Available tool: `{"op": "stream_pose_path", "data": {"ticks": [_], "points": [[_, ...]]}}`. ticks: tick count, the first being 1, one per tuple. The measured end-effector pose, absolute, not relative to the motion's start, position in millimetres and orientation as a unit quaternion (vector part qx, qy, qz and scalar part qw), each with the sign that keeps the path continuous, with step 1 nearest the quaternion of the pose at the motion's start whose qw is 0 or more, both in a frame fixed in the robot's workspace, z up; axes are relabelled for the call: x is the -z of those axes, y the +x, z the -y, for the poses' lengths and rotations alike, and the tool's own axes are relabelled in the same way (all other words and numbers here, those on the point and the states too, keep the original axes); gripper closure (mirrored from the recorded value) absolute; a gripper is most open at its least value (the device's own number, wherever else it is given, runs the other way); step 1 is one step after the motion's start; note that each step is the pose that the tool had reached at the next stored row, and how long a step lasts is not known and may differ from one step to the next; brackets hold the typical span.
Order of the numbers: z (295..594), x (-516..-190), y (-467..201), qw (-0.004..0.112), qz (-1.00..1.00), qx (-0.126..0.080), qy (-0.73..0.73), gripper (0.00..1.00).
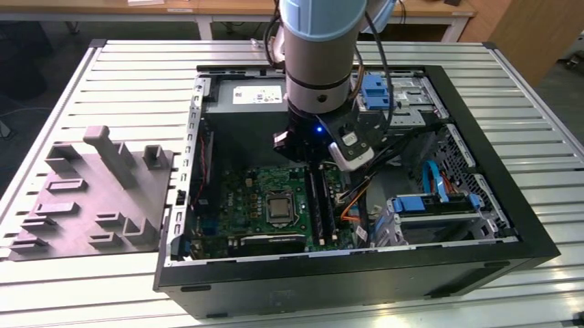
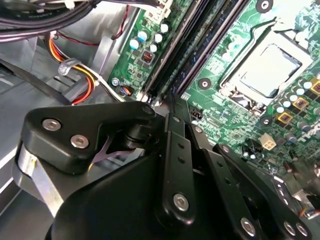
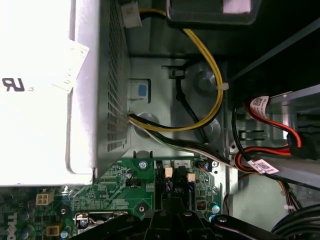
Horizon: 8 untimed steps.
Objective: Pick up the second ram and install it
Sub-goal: 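Press down the second ram until it locks into place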
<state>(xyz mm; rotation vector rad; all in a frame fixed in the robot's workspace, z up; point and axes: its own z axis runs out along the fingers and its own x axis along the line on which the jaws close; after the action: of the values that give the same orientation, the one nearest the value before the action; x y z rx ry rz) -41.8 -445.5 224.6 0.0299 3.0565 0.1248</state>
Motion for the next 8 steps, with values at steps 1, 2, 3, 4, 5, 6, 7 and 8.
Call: {"op": "stream_pose_path", "data": {"ticks": [1,2,3,4,5,6,7,8], "points": [[445.5,-224.1,-41.9,0.041,-0.998,-0.041,0.01,0.9],[445.5,-223.8,-41.9,0.041,-0.998,-0.041,0.01,0.9],[445.5,-223.7,-41.9,0.041,-0.998,-0.041,0.01,0.9],[445.5,-223.7,-41.9,0.041,-0.998,-0.041,0.01,0.9],[445.5,-223.5,-41.9,0.041,-0.998,-0.041,0.01,0.9],[445.4,-222.1,-41.9,0.041,-0.998,-0.041,0.01,0.9],[445.4,-220.6,-41.9,0.041,-0.998,-0.041,0.01,0.9],[445.4,-220.0,-42.0,0.041,-0.998,-0.041,0.01,0.9]]}}
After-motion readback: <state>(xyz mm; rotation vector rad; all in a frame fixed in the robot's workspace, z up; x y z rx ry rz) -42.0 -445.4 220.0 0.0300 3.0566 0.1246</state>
